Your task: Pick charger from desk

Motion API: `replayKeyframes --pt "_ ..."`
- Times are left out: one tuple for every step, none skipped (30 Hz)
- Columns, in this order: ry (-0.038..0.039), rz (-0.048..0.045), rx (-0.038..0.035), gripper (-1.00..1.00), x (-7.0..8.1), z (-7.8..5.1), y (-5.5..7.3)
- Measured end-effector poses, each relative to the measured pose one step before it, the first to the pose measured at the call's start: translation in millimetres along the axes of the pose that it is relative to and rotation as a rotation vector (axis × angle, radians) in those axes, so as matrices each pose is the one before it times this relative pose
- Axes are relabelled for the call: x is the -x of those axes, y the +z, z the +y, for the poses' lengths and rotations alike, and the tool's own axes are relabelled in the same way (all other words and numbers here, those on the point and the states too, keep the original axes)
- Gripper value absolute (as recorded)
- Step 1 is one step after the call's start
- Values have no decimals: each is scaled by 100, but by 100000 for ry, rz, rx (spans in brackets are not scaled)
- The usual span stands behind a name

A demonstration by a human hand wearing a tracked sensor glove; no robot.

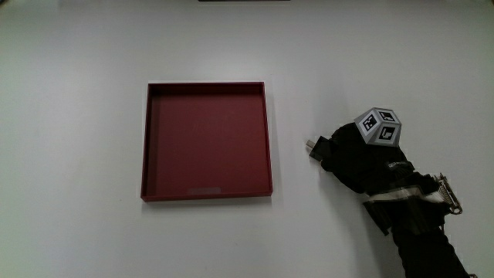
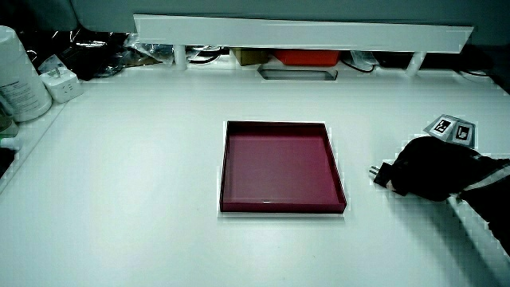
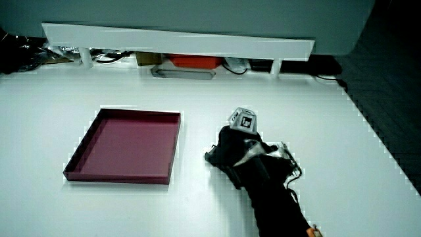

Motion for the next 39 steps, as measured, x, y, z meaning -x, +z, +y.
replayKeyframes --pt "-823 -734 -570 54 -275 288 -182" --pt "281 618 296 57 130 -140 130" --pt "54 716 -245 60 -5 -19 62" --pt "9 -427 -37 63 136 -118 133" --pt "460 259 229 66 30 28 25" --pt "-928 -929 -550 69 -87 136 -61" --pt "-210 43 1723 71 164 -55 62" --pt "-826 -206 844 74 -41 186 -108" --pt "-1539 -2042 473 77 35 132 -102" --pt "-243 187 1809 80 -144 276 -255" --pt "-229 -179 -103 83 0 11 -86" --pt "-245 182 -303 86 -133 70 -154" --pt "-686 246 -1071 89 -130 -1 -59" --pt "924 533 -1135 91 177 -224 163" --pt "212 -130 292 94 -196 304 -206" --pt "-215 -804 -1240 97 164 -128 104" --pt "1646 222 -415 100 169 -110 48" --pt "-66 -61 -216 100 50 -66 30" --pt "-422 -981 -856 100 -113 65 -39" --pt "238 283 -25 100 -89 46 -60" --pt "1849 1107 -1097 100 330 -378 284" --pt "47 -620 -497 100 -148 127 -90" --pt "529 456 914 100 82 -83 49" --pt "-728 -723 -1511 100 -77 22 3" --pt "116 -694 -460 100 -89 43 -27" --pt "266 626 211 100 -31 -10 42" --pt "1227 889 115 100 230 -226 309" --pt "872 838 757 100 10 26 134" --pt "-522 -1049 -1098 100 96 -106 256" --pt "1112 28 -251 100 263 -258 381" --pt "402 167 -543 100 46 -68 263" --pt "563 -717 -1757 100 170 -119 375" --pt "1315 228 61 100 389 -242 495" --pt "2237 572 -613 100 506 -331 577" --pt "-933 -1610 -2635 100 338 -201 458" --pt "1751 987 -50 100 299 -40 321" --pt "2937 227 -460 100 957 -467 758" --pt "602 -974 174 100 213 127 101" --pt "1053 392 -1418 100 686 -130 450"
